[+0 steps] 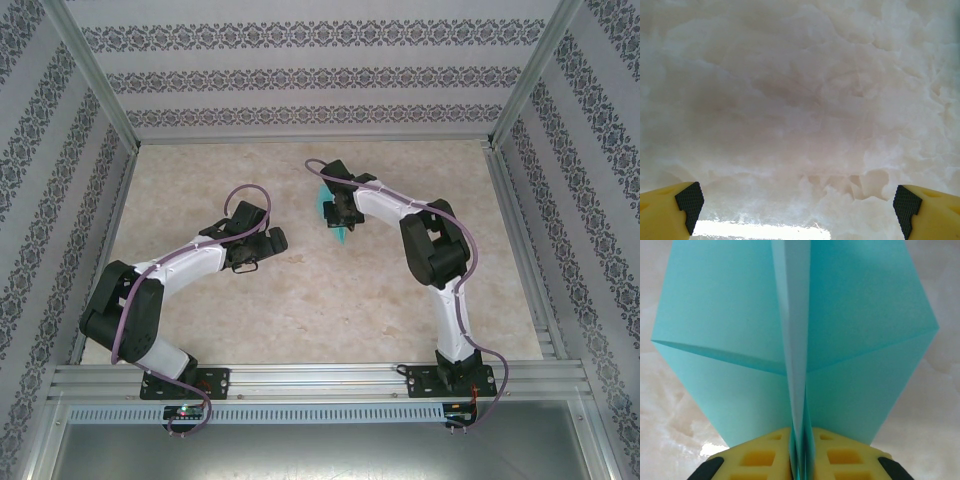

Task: Fold a paper plane with a square sheet of paper (pick it up from the middle)
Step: Move the paper plane to the top-center of the table.

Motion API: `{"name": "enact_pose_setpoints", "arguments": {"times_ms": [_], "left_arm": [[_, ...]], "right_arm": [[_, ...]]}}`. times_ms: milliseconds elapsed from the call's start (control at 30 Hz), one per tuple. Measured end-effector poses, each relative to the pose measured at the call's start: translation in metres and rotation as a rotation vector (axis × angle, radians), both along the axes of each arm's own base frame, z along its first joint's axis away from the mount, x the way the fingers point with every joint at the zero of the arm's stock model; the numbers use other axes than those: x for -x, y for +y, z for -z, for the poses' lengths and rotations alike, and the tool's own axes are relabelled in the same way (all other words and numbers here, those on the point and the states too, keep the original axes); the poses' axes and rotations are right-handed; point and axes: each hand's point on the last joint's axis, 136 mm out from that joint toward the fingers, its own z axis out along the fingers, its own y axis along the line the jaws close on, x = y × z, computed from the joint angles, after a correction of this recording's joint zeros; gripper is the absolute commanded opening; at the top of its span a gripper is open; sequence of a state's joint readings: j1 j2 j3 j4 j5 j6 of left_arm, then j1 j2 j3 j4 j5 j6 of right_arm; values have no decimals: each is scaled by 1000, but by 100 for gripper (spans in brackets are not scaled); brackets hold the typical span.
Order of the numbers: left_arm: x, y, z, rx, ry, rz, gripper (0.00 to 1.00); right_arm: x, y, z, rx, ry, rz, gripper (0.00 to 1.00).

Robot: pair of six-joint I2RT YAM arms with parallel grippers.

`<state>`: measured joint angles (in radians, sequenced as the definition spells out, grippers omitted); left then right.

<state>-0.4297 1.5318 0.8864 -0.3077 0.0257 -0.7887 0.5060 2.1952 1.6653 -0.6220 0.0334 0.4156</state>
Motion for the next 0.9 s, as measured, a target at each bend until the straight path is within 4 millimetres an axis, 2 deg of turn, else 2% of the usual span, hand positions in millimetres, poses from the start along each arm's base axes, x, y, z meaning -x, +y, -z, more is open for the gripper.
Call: {"name": "enact_pose_setpoints", "arguments": {"times_ms": [133, 367, 633, 767, 900], "left_arm": [[0, 0, 1, -1, 4, 0, 100], [0, 0, 3, -3, 7, 0, 100], [0, 7, 0, -16, 22, -16, 100], [-12, 19, -13, -21, -8, -40, 100], [-25, 38, -37, -33, -64, -78, 100]], "right_arm": [[1, -1, 7, 6, 13, 4, 17], [-1, 1, 7, -3, 16, 30, 19], [1, -2, -2, -6, 17, 63, 28], [3, -6, -31, -14, -9, 85, 36], [2, -9, -81, -57, -92, 100, 44]]}}
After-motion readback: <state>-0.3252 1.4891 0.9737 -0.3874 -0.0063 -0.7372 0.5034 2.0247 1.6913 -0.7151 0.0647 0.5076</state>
